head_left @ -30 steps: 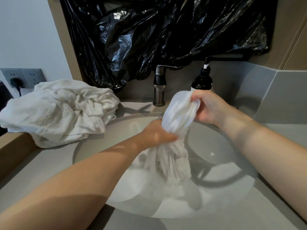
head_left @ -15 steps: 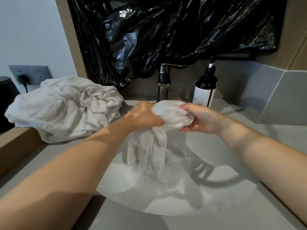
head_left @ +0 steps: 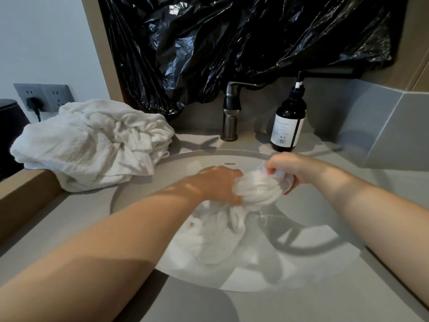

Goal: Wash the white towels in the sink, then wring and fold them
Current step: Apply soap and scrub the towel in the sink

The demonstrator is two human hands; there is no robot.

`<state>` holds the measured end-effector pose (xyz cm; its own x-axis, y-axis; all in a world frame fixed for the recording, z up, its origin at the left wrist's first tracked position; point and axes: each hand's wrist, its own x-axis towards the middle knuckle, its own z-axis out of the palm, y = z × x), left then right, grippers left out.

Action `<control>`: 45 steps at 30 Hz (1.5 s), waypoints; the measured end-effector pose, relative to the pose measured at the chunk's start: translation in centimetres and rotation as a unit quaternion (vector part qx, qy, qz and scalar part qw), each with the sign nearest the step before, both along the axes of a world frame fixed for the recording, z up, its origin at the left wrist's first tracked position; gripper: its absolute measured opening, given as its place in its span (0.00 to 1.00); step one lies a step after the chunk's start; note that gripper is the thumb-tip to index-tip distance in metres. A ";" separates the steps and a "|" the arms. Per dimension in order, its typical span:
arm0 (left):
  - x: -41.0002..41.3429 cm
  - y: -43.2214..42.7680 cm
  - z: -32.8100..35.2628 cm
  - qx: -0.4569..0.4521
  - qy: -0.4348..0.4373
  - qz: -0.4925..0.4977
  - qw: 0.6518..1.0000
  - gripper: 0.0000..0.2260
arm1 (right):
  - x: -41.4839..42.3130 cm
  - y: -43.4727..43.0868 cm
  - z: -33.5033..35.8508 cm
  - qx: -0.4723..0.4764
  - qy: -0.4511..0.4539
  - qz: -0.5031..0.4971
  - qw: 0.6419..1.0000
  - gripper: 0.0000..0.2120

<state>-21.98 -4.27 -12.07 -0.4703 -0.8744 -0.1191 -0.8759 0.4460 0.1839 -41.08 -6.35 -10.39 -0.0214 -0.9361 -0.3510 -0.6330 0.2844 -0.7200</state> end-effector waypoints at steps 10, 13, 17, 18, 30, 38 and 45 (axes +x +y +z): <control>-0.9 0.4 -8.9 0.144 -0.199 0.011 0.969 0.59 | 2.8 2.5 -3.7 0.045 0.537 0.336 0.772 0.28; -0.2 -0.4 -9.5 0.148 -0.206 0.005 0.967 0.56 | 3.6 3.4 -6.3 0.051 0.551 0.412 0.724 0.34; 0.7 -1.2 -8.6 0.097 -0.222 -0.040 0.969 0.38 | 3.3 2.3 -7.3 0.025 0.496 0.410 0.765 0.30; 1.0 -1.5 -8.1 0.094 -0.202 -0.036 0.974 0.34 | 2.9 1.8 -7.1 0.008 0.445 0.386 0.808 0.24; 3.3 -3.6 -2.5 0.321 0.440 0.260 0.798 0.07 | 4.3 1.1 -2.9 -0.155 -0.030 -0.055 0.986 0.11; 3.9 -2.9 -0.2 0.401 0.392 0.159 0.812 0.17 | 3.1 -0.5 -3.6 -0.098 0.240 0.127 0.957 0.17; 3.1 -2.1 -2.4 0.227 -0.118 0.036 0.966 0.32 | 1.7 0.0 -5.2 0.152 0.289 0.204 0.923 0.21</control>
